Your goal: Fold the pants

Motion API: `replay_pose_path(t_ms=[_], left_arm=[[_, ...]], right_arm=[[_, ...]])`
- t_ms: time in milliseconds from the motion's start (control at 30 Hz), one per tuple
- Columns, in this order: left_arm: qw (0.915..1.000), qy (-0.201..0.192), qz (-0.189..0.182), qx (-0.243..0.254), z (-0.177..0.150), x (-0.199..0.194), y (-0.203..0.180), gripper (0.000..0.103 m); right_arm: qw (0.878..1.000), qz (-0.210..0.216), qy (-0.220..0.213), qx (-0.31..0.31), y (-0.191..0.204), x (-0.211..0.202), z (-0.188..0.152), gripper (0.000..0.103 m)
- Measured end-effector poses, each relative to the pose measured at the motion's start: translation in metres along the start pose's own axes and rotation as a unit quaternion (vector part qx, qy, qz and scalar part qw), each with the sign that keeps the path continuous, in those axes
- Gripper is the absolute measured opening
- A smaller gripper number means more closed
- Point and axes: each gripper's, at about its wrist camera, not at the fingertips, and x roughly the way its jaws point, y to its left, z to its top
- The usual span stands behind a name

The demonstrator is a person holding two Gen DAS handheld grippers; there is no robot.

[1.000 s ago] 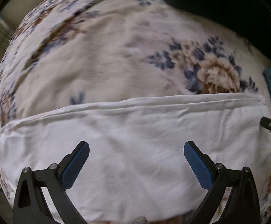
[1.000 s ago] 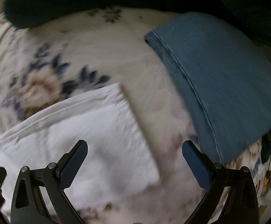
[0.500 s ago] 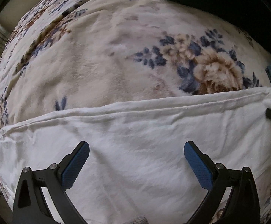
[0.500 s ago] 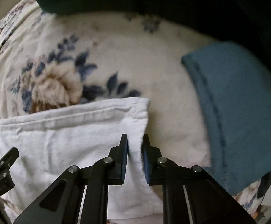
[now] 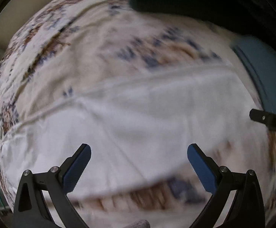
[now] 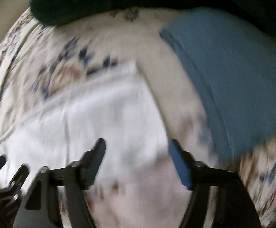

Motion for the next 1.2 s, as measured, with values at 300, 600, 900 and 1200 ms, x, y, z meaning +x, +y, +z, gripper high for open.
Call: replay_pose_path(t_ms=[300, 600, 900, 1200], left_arm=[[0.9919, 0.102, -0.033, 0.068, -0.112, 0.023, -0.085, 0.102], [0.9868, 0.148, -0.05, 0.041, -0.123, 0.069, -0.118, 0.075], [0.9877, 0.136, -0.073, -0.022, -0.092, 0.048, -0.127, 0.033], [0.993, 0.041, -0.081, -0.076, -0.02, 0.007, -0.139, 0.036]], right_arm=[[0.993, -0.05, 0.091, 0.054, -0.092, -0.031, -0.178, 0.073], [0.989, 0.027, 0.132, 0.065, -0.124, 0.038, -0.195, 0.054], [0.996, 0.073, 0.057, -0.004, -0.098, -0.012, -0.191, 0.014], [0.997, 0.063, -0.039, -0.031, -0.099, -0.078, -0.11, 0.003]])
